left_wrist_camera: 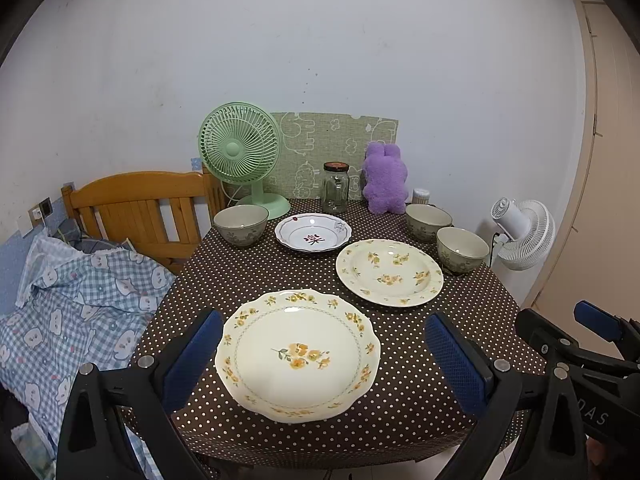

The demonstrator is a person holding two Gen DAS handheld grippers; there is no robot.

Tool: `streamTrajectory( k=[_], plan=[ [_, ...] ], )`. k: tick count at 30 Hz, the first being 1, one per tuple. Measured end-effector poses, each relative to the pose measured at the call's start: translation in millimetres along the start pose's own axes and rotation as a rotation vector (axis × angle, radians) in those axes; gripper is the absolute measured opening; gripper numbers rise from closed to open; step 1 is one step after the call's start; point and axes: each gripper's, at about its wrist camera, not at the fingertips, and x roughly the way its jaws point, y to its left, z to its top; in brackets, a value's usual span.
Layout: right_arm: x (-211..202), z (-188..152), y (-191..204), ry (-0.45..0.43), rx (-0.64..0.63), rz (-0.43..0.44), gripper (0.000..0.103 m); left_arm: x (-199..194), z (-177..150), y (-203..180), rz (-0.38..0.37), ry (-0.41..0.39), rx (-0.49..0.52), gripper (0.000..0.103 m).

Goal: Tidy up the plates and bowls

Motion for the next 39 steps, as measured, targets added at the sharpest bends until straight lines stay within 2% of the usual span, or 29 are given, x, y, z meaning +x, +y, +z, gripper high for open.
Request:
streamTrajectory(
  k=[39],
  plan=[
    [7.2,3.9,1.0,0.013,0.001,0.013,0.089,2.7,4.6,-3.7,0.030,-0.001,0.008,0.098]
  ],
)
